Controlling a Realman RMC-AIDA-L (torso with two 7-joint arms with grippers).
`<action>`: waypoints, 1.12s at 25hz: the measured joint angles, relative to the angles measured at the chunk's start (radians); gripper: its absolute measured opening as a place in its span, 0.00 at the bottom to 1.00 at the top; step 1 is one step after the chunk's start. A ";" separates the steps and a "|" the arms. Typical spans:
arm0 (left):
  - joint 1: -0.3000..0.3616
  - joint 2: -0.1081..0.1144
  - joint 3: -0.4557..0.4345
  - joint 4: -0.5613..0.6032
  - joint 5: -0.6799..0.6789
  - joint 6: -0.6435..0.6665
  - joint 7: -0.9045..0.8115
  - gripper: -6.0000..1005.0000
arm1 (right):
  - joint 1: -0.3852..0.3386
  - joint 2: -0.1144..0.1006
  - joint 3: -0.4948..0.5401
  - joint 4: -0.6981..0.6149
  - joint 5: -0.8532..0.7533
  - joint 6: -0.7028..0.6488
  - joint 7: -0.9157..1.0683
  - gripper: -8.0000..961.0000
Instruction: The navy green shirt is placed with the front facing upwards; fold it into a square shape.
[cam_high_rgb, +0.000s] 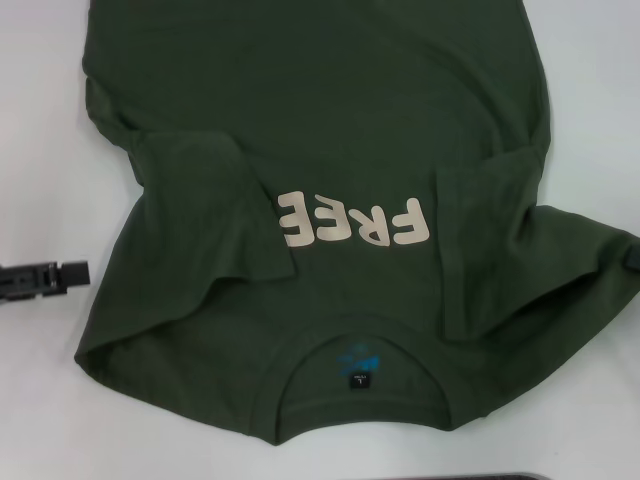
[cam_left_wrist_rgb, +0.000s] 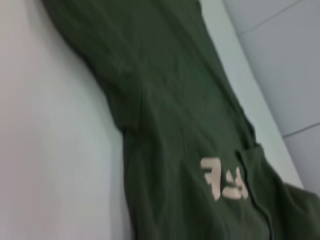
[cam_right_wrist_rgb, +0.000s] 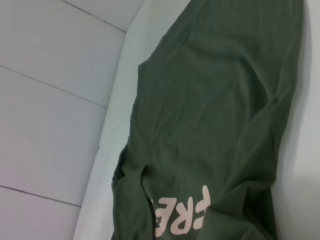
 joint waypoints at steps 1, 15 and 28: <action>-0.004 0.002 0.000 0.001 0.017 0.009 -0.006 0.82 | 0.000 0.000 -0.001 0.000 0.000 0.000 0.000 0.02; -0.054 -0.004 0.004 -0.003 0.187 0.015 -0.045 0.80 | 0.002 0.001 0.001 -0.003 0.004 0.000 0.000 0.02; -0.055 -0.025 0.011 -0.007 0.237 0.007 -0.051 0.78 | 0.002 -0.001 0.004 -0.003 0.004 -0.002 0.001 0.02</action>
